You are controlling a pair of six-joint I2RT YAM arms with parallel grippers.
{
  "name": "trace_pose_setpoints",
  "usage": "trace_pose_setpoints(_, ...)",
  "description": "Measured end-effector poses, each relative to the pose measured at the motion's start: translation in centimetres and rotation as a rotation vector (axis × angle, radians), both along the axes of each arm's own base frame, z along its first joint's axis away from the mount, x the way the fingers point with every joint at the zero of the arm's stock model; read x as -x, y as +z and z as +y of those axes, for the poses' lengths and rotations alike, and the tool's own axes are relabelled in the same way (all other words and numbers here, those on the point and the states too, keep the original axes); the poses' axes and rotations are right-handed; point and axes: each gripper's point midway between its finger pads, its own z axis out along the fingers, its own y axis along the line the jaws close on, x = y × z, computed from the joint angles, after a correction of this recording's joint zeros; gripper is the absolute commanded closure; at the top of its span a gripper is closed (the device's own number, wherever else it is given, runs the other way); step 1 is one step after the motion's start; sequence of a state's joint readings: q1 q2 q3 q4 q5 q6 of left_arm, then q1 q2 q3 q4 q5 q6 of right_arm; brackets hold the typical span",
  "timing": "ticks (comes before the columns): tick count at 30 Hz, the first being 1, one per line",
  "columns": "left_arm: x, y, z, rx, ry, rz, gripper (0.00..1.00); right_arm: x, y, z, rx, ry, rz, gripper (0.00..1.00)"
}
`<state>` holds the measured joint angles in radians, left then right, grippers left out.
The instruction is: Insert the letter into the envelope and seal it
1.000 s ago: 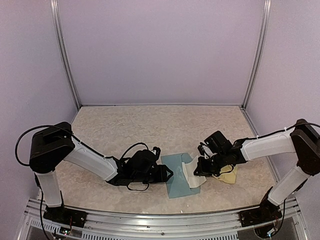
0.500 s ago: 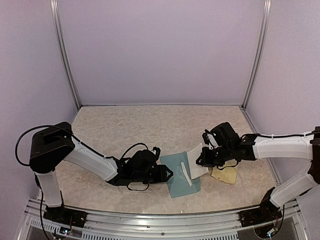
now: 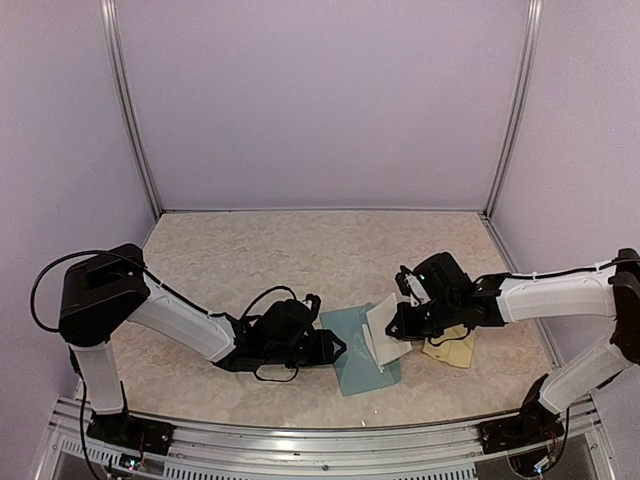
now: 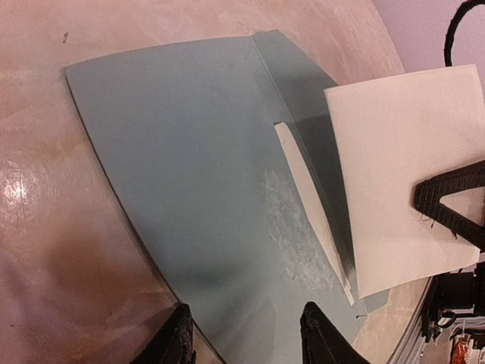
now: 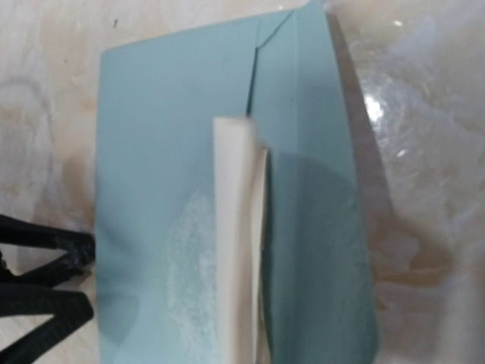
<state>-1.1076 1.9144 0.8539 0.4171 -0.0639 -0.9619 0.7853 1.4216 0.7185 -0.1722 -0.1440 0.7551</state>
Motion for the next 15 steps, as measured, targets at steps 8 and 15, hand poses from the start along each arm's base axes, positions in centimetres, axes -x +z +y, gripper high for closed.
trace_pose_setpoints(8,0.0,0.0,0.0,0.000,0.000,0.000,0.55,0.4,-1.2,-0.5,0.027,0.006,0.009,1.00)
trace_pose_setpoints(15,0.0,0.0,0.0,0.000,0.000,0.000,0.55,0.6,-1.7,-0.4,0.034,0.014,0.013,1.00)
